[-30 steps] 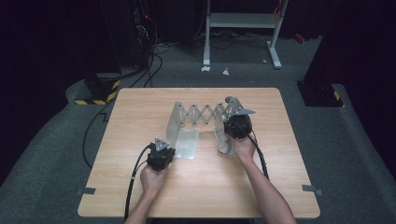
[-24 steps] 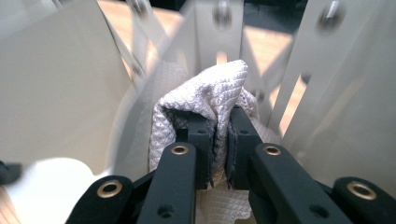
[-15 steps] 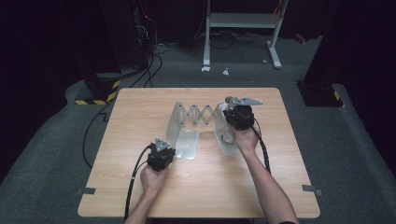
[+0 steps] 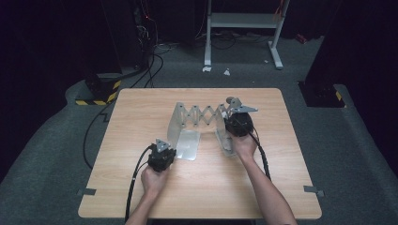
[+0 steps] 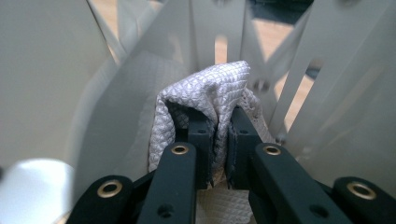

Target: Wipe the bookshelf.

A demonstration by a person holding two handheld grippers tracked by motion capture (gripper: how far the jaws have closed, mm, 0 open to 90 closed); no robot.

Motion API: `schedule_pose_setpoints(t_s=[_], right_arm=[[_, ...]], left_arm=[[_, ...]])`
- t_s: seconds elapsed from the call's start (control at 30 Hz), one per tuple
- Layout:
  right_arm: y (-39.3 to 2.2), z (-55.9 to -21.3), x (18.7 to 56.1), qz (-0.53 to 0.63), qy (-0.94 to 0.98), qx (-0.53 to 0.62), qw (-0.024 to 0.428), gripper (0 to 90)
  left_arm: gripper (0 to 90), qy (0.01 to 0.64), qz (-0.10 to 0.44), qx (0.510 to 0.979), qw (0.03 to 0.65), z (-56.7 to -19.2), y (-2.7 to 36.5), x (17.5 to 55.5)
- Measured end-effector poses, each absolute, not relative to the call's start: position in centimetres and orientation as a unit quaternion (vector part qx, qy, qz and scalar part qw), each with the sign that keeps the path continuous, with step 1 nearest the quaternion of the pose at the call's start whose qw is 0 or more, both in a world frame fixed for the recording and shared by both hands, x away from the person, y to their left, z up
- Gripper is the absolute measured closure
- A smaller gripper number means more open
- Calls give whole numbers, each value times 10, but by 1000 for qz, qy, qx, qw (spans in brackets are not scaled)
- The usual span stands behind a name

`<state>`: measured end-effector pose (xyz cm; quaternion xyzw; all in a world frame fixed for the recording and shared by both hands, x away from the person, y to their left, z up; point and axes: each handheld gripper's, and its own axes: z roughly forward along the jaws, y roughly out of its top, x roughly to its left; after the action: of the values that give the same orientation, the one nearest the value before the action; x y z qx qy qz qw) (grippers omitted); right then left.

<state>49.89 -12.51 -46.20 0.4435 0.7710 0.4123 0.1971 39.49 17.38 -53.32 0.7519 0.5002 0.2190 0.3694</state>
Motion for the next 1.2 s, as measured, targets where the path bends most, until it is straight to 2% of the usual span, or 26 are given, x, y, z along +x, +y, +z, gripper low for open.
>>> schedule_pose_setpoints(t_s=[0.27,0.77,1.2], right_arm=[[-122,-486,502,392,779,450,192,849],[-121,-499,506,363,796,449,183,847],[-125,-469,493,407,778,425,218,847]], left_arm=[[839,502,218,751,370,-533,174,395],[838,502,218,751,370,-533,174,395],[834,498,220,753,370,-533,174,396]])
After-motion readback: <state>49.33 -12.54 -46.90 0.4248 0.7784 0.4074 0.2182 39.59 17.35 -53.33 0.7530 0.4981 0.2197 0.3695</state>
